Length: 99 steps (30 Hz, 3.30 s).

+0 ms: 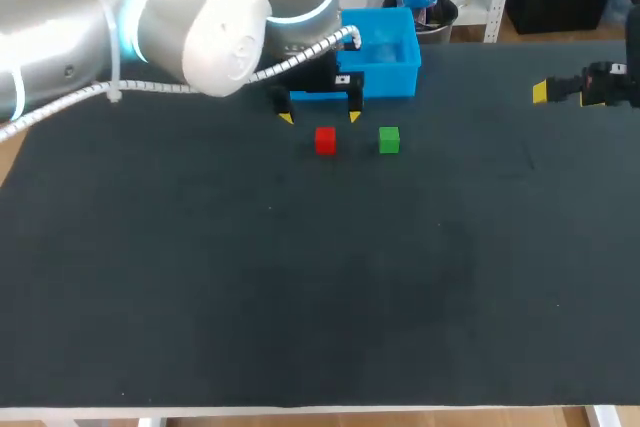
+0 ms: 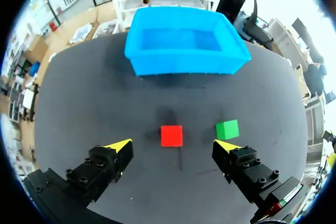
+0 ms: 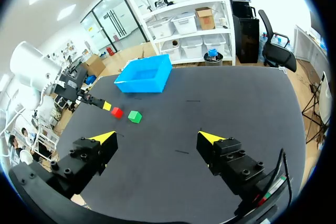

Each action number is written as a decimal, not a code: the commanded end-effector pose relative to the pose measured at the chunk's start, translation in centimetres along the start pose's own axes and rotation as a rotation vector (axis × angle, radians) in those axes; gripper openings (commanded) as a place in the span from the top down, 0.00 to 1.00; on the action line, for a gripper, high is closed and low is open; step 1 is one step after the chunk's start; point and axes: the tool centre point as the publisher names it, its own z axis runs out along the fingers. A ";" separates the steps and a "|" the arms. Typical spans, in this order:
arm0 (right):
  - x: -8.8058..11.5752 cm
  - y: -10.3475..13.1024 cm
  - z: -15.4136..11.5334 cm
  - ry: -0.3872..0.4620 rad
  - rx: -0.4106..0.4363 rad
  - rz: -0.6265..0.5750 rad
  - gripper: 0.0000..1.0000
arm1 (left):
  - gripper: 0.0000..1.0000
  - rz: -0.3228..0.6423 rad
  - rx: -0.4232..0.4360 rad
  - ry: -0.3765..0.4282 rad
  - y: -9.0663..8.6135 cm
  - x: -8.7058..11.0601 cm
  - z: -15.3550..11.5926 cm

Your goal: Use the left arm to pick the red cube and place it into the blue plastic box first, then use the right arm to grasp the green cube and put it into the same blue plastic box after the first action is fully finished.

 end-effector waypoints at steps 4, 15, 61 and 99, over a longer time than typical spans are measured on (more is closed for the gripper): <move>0.0 0.0 0.1 0.001 0.002 0.000 0.00 | 0.00 -0.024 -0.023 0.001 -0.2 0.4 1.7; 0.0 0.0 0.1 0.001 0.002 0.000 0.00 | 0.00 -0.042 -0.035 -0.002 0.4 0.6 3.5; 0.0 0.0 0.1 0.001 0.002 0.000 0.00 | 1.00 -0.009 -0.035 -0.011 -0.1 1.4 6.3; 0.0 0.0 0.1 0.001 0.002 0.000 0.00 | 1.00 0.162 0.095 -0.224 3.1 -3.9 -7.5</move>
